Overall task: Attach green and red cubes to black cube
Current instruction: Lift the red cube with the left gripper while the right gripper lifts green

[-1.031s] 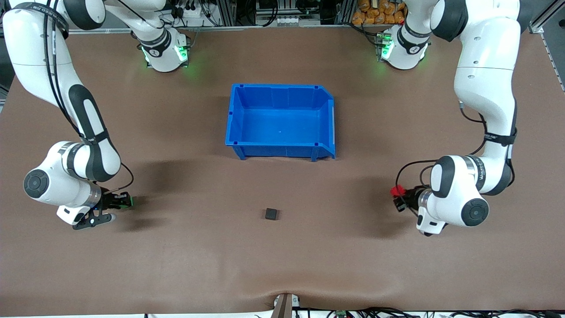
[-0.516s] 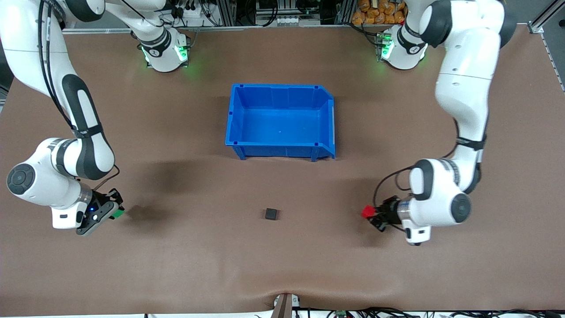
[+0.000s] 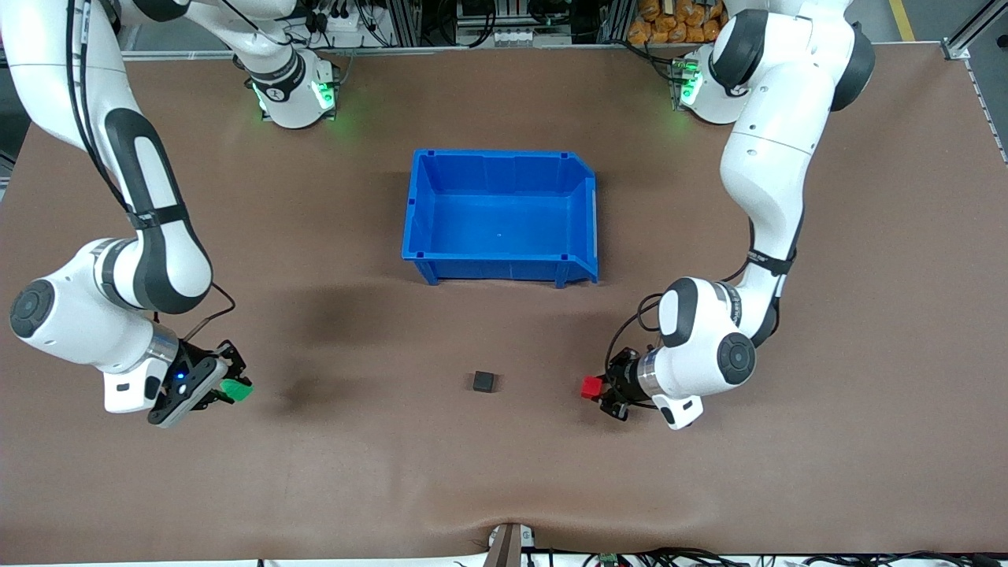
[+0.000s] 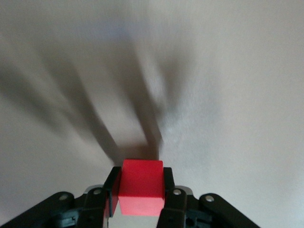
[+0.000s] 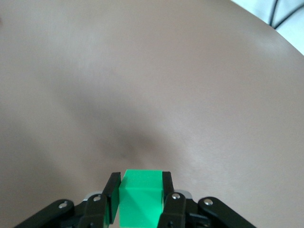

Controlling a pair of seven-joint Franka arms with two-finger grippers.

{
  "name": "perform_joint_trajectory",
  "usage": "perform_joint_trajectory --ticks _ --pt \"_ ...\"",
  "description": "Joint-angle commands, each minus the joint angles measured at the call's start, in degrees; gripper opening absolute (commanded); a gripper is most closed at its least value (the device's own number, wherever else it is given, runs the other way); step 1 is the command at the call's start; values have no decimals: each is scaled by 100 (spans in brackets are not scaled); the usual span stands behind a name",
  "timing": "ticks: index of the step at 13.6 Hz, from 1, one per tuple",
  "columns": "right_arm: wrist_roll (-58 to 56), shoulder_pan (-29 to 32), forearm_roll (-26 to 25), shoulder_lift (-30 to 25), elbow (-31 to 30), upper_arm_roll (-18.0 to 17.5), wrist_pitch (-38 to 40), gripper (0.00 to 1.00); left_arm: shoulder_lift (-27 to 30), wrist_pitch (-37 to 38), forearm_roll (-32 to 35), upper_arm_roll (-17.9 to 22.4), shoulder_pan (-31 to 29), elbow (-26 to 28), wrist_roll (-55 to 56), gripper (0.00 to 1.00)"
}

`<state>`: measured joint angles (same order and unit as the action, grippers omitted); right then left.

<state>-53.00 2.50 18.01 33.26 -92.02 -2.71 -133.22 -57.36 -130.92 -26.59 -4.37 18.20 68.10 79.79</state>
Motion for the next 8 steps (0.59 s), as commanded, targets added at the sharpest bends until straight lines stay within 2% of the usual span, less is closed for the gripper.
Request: perform_joint_trajectory --ticks 1,4,7,8 --pt "1286 -153 212 -56 -62 -19 24 0 -275 -30 -188 -21 166 -577 649 0" --pt "2896 -346 247 -47 -53 -28 -37 0 -407 -126 -197 -47 316 -781 1248 0" --pt "4014 -548 773 5 -9 -10 -72 0 -486 -468 -197 -47 518 -781 1697 0" --pt "4365 -575 792 49 -9 -10 -72 0 -522 -521 -197 -56 518 -833 1724 0"
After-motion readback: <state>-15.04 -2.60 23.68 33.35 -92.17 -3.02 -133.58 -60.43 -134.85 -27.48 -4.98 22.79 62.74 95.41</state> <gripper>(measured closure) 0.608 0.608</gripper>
